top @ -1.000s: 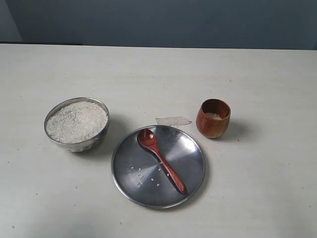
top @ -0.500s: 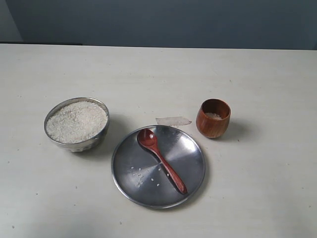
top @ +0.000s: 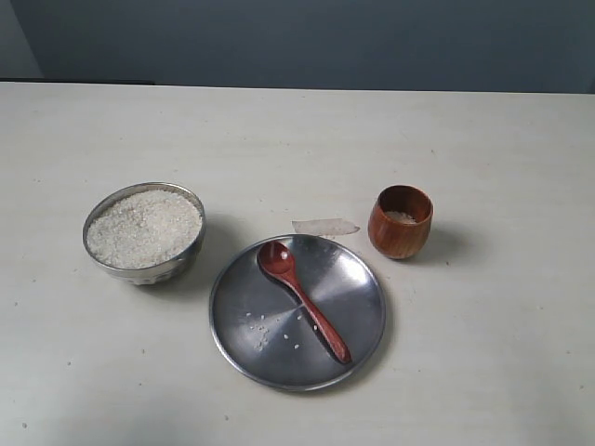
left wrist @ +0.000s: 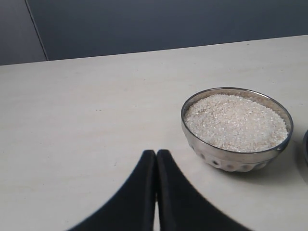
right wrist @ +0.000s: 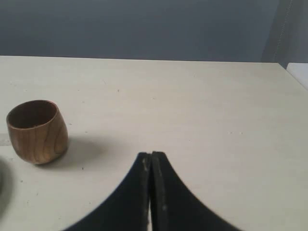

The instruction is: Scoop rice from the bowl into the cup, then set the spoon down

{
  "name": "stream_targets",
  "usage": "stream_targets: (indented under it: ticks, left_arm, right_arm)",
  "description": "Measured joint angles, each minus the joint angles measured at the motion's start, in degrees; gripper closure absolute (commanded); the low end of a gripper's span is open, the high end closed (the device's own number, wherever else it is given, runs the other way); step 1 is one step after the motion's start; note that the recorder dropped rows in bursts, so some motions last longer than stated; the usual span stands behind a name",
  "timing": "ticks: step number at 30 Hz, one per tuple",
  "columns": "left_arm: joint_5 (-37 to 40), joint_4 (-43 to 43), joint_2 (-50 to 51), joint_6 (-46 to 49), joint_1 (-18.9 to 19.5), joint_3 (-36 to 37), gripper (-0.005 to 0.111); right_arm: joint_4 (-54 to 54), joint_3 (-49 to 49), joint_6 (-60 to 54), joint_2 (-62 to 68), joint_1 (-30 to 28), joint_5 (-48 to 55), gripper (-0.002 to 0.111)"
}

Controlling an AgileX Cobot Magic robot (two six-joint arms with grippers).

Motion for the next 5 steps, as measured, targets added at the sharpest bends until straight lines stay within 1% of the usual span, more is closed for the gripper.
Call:
stream_targets:
  ticks: [5]
  left_arm:
    - [0.0,0.0,0.0,0.0,0.0,0.0,0.106]
  right_arm:
    - [0.0,0.0,0.0,0.0,0.0,0.0,0.109]
